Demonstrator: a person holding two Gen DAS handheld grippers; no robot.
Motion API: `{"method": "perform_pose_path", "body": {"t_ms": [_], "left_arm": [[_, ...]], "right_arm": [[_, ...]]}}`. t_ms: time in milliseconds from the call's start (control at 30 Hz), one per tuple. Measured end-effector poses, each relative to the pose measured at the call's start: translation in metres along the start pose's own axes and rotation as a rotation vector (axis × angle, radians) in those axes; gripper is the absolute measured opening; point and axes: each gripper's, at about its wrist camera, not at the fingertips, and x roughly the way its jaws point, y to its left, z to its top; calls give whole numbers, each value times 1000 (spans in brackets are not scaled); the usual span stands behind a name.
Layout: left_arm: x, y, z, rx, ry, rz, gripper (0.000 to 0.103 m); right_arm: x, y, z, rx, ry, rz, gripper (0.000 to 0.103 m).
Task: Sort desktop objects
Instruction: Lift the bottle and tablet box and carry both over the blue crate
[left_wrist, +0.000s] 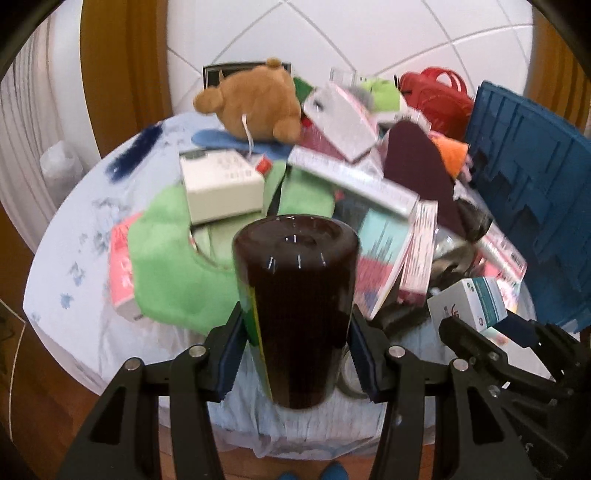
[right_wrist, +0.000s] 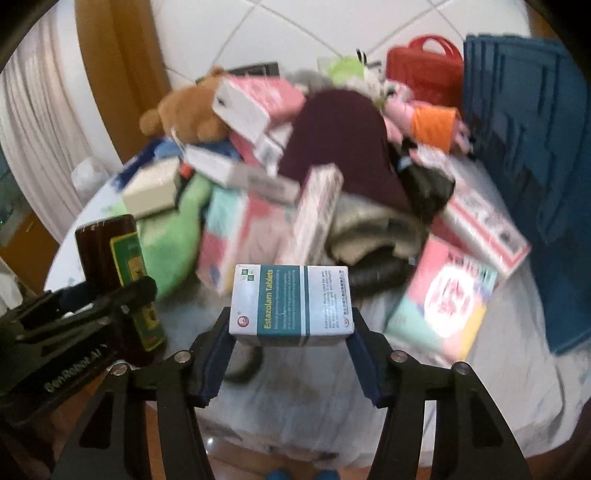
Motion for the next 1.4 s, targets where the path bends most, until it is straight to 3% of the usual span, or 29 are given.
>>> {"method": "perform_pose_path", "body": {"t_ms": [267, 467, 667, 800, 933, 1167, 1267, 1400], "left_arm": [[-45, -15, 42, -5, -121, 18, 51], [-80, -41, 75, 26, -216, -11, 51], [-113, -92, 115, 73, -305, -74, 51], [-137, -145, 147, 113, -375, -137, 51], [-158, -212, 176, 161, -426, -200, 51], [-171, -353, 219, 197, -448, -273, 51], [-165, -408, 238, 185, -420, -286, 51], [-132, -474, 269, 166, -296, -286, 51]], "right_arm": [[-53, 13, 40, -43, -124, -10, 58], [-93, 2, 72, -45, -212, -32, 58], [-151, -28, 104, -22, -310, -76, 58], [-202, -62, 131, -6, -389, -137, 58], [-251, -109, 153, 7, -447, -225, 58], [-321, -237, 184, -1, -474, -370, 58], [-336, -303, 207, -31, -450, -404, 58], [-330, -370, 240, -76, -355, -415, 58]]}}
